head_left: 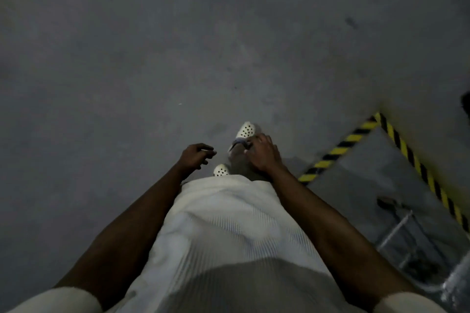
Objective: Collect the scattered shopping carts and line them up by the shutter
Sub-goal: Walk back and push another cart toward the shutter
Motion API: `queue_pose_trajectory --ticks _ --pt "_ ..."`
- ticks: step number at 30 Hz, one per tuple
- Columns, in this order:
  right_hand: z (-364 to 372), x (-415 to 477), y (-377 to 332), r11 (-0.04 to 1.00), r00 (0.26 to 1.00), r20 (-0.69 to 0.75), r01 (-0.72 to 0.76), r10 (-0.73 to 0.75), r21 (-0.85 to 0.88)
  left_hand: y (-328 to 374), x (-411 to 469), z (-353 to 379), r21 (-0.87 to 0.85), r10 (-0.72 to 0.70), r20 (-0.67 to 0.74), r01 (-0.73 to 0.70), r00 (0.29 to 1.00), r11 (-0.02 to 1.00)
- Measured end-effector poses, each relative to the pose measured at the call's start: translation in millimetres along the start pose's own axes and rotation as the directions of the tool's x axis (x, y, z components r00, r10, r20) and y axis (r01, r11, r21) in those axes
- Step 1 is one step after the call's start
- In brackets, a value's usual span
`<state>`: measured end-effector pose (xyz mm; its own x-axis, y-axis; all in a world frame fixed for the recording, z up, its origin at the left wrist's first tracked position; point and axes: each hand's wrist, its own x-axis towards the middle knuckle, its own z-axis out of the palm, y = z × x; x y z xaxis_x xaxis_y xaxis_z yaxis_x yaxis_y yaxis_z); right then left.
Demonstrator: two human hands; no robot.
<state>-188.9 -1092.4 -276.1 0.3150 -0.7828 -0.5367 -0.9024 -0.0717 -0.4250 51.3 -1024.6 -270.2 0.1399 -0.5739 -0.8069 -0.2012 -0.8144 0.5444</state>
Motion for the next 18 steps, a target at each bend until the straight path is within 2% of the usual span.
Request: queue_pose_trajectory --ticks 6,12,15,18 --pt "-7.2 129.6 -107.9 0.966 0.966 0.048 0.257 -0.255 -0.04 -13.4 26.2 -90.0 -0.301 -0.125 -0.188 0.064 0.974 0.952" --pt "-34.0 284.9 -220.1 0.908 0.907 0.169 0.406 -0.387 -0.102 21.7 84.2 -207.0 -0.48 -0.253 -0.324 0.072 0.912 0.874" --pt "-68.9 347.2 -282.7 0.871 0.873 0.214 0.471 -0.438 -0.139 61.3 106.7 -272.3 -0.563 -0.285 -0.404 0.009 0.869 0.826" --pt "-103.8 397.0 -344.4 0.837 0.838 0.241 0.529 -0.49 -0.138 106.8 127.8 -326.3 -0.666 -0.3 -0.471 -0.111 0.829 0.738"
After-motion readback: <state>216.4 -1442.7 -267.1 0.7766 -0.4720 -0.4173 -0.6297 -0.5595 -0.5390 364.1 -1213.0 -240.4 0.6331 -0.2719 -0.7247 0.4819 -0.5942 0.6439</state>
